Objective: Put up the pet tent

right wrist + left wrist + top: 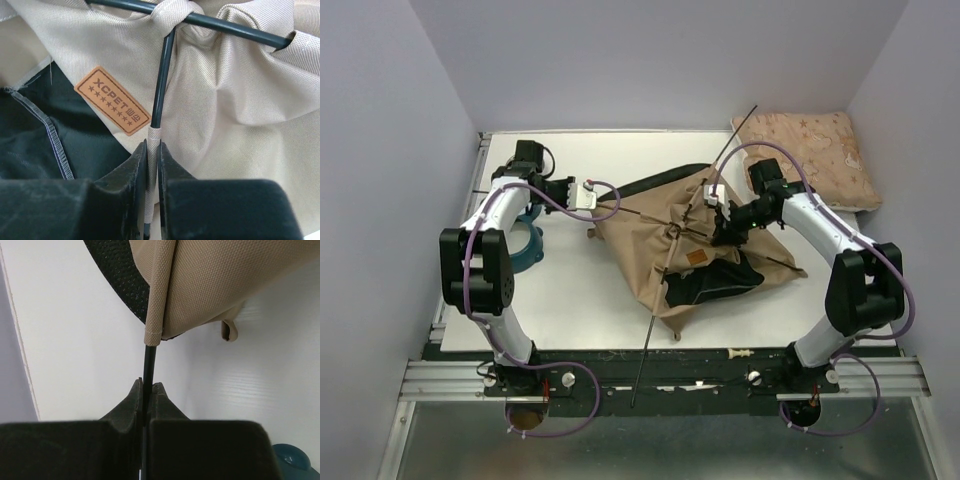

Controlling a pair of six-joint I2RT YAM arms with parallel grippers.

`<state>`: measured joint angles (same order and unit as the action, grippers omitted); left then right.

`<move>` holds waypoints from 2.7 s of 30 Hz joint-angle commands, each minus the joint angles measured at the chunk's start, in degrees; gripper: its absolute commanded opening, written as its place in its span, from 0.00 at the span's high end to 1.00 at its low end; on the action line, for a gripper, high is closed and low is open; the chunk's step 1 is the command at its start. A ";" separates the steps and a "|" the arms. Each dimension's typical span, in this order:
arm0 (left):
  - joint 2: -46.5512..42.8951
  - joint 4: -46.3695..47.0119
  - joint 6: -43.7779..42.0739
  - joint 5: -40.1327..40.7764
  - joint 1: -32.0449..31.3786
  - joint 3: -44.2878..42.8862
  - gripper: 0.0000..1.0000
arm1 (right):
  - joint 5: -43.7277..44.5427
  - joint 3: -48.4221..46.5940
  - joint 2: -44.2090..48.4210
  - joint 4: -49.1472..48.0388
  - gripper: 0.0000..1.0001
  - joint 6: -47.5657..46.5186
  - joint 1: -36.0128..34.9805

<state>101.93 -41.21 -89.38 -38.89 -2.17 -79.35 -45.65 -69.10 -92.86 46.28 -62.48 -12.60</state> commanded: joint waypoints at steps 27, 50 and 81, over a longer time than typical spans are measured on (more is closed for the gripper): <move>-22.02 8.54 21.87 -11.57 -15.40 12.38 0.92 | -7.70 -14.56 3.03 -6.05 0.99 15.21 -10.87; -29.14 -43.35 -5.37 -8.20 18.43 9.02 1.00 | 6.29 -26.87 4.89 -0.23 0.99 -15.20 -10.78; -87.85 -38.15 17.41 -0.05 18.35 27.49 1.00 | -3.83 -38.19 -5.56 -18.50 0.99 -28.84 -27.38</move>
<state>18.31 -78.50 -74.08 -33.34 17.15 -52.60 -39.24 -101.38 -93.67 42.33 -89.32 -35.79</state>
